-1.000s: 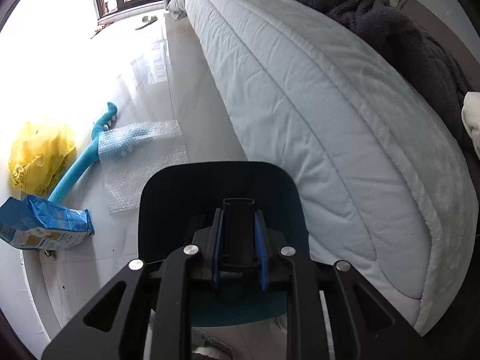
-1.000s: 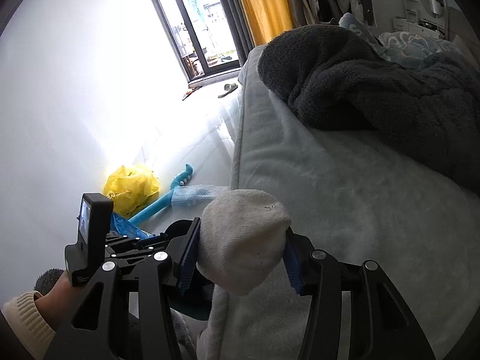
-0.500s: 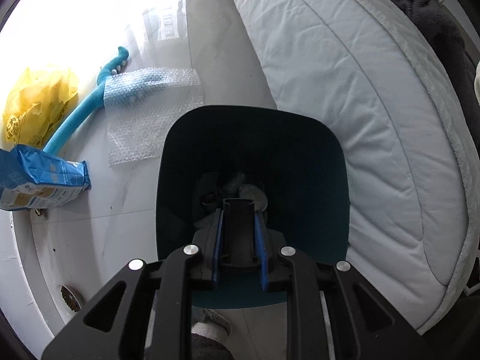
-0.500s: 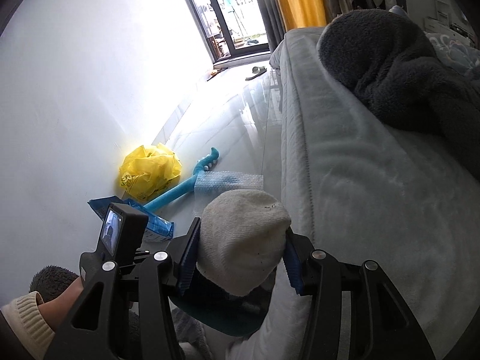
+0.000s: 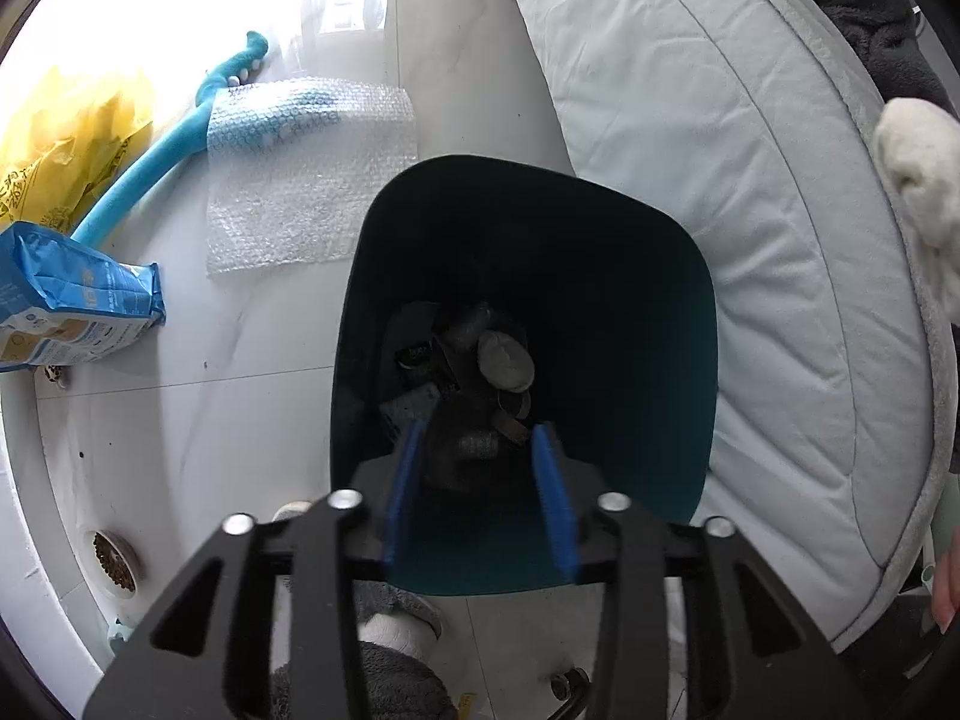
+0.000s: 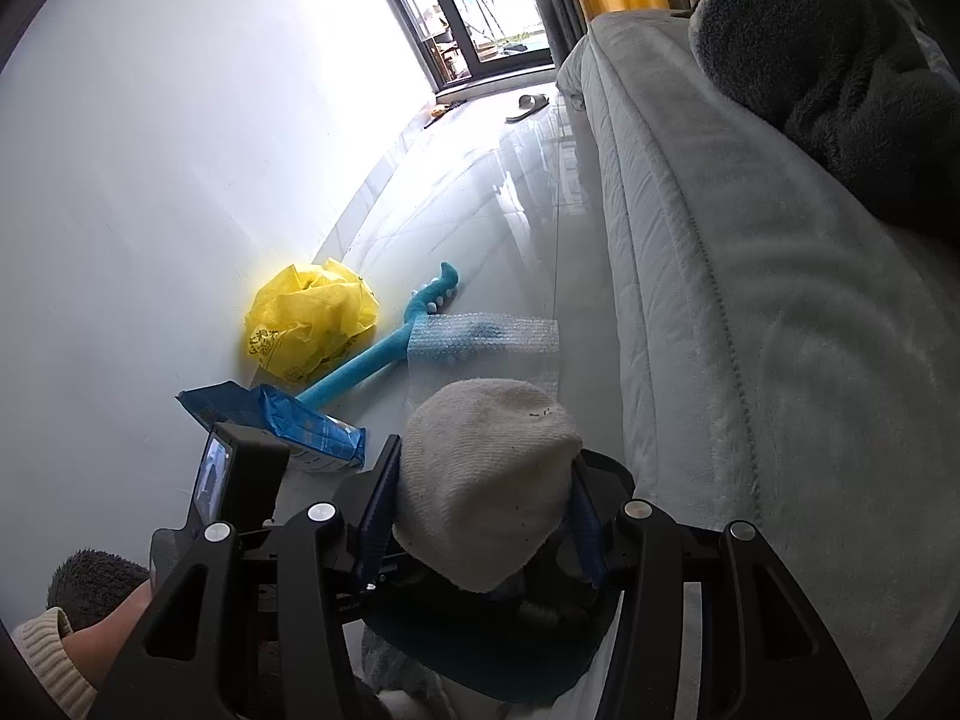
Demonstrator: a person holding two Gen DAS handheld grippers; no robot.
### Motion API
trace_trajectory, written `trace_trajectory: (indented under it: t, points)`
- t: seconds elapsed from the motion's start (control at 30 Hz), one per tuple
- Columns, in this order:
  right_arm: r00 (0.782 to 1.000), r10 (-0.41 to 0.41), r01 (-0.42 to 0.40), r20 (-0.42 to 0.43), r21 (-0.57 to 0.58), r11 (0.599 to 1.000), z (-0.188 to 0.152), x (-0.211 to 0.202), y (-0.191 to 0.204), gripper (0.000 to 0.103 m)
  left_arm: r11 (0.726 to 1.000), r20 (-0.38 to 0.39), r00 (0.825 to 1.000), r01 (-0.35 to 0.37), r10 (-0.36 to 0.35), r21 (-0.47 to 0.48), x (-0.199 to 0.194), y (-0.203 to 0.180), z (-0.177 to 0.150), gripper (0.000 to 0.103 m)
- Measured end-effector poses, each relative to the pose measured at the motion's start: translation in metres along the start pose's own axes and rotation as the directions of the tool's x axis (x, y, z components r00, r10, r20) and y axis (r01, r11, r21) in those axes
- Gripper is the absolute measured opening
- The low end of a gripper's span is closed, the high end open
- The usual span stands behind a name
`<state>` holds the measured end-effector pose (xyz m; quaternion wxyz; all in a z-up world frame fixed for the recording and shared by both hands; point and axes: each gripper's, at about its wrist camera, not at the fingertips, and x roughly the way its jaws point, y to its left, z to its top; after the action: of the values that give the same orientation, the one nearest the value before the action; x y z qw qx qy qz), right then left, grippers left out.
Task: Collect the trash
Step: 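Open the left tool to drop the clip while the right releases the ball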
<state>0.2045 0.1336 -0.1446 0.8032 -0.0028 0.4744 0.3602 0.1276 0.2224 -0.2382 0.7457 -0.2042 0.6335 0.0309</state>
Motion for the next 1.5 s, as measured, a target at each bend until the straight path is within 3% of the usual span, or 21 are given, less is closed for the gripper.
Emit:
trace_trajectory:
  t: [0.13, 0.37, 0.73, 0.97, 1.2, 1.37, 1.5]
  points:
    - [1.0, 0.006, -0.006, -0.013, 0.013, 1.0, 0.0, 0.009, 0.001, 0.051, 1.0, 0.022, 1.0, 0.008, -0.008, -0.02, -0.007, 0.01, 0.0, 0.06]
    - [0.999, 0.011, -0.011, -0.032, 0.007, 1.0, -0.001, 0.016, 0.0, 0.051, 0.998, 0.075, 0.997, -0.011, 0.015, -0.055, -0.025, 0.028, 0.001, 0.067]
    - [0.99, -0.021, 0.019, -0.136, -0.017, 1.0, -0.007, 0.059, 0.01, 0.051, 0.996, 0.276, 0.961, -0.001, 0.025, -0.086, -0.08, 0.049, 0.002, 0.074]
    - [0.97, -0.065, 0.059, -0.234, -0.035, 0.998, -0.021, 0.096, 0.013, 0.051, 0.996, 0.398, 0.917, 0.003, 0.031, -0.085, -0.116, 0.057, 0.001, 0.077]
    - [0.953, -0.121, 0.093, -0.277, -0.112, 0.989, -0.03, 0.119, 0.025, 0.053, 0.998, 0.503, 0.863, -0.019, 0.048, -0.063, -0.149, 0.057, -0.005, 0.083]
    - [0.942, -0.154, 0.123, -0.3, -0.121, 0.985, -0.032, 0.131, 0.022, 0.058, 0.998, 0.584, 0.809, -0.059, 0.069, -0.035, -0.171, 0.049, -0.01, 0.086]
    - [0.932, -0.18, 0.15, -0.314, -0.118, 0.982, -0.035, 0.135, 0.017, 0.071, 0.99, 0.653, 0.752, -0.139, 0.086, 0.03, -0.184, 0.031, -0.017, 0.089]
